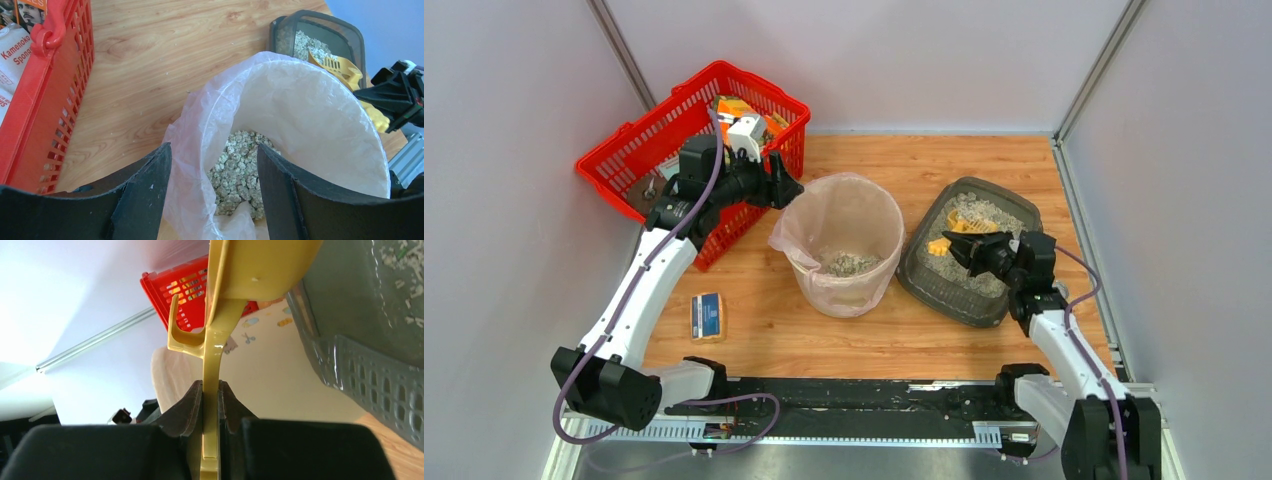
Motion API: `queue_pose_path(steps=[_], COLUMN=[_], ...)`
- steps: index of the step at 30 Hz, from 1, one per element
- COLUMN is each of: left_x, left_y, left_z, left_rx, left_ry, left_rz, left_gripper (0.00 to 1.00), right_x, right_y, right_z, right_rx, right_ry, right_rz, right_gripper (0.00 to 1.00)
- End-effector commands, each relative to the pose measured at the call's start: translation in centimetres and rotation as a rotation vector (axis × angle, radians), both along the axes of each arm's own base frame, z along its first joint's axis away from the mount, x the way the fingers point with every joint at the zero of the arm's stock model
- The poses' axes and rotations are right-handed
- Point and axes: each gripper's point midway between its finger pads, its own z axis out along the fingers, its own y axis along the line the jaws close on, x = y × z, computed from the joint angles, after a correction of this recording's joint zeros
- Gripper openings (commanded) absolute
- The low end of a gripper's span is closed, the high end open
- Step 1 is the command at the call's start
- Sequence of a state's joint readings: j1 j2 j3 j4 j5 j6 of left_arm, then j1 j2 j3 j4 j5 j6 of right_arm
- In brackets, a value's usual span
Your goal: Clean the litter box
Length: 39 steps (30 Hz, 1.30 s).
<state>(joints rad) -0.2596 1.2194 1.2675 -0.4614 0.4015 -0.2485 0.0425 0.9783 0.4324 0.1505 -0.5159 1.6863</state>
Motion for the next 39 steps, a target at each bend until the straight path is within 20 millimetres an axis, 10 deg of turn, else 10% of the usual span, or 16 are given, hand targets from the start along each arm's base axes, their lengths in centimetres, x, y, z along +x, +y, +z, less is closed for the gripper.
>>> queue_pose_path(steps=[1, 27, 39], left_x=[0.2, -1.4, -1.6], left_y=[-0.2, -0.2, 0.0], left_z=[2.4, 2.3, 1.4], left_rx=[-0.033, -0.057, -0.043], left_ry=[-0.055, -0.067, -0.064], left_rz=[-0.006, -0.022, -0.013], left_gripper=[0.71, 0.71, 0.71], right_x=[-2.8, -6.3, -8.0], right_y=[0.2, -0.4, 0.2], right_z=[-0.6, -2.6, 0.2], right_rx=[-0.001, -0.312, -0.211], right_ry=[-0.006, -0.298, -0.458], right_rz=[0.028, 0.102, 0.117], right_gripper=[0.0, 0.0, 0.0])
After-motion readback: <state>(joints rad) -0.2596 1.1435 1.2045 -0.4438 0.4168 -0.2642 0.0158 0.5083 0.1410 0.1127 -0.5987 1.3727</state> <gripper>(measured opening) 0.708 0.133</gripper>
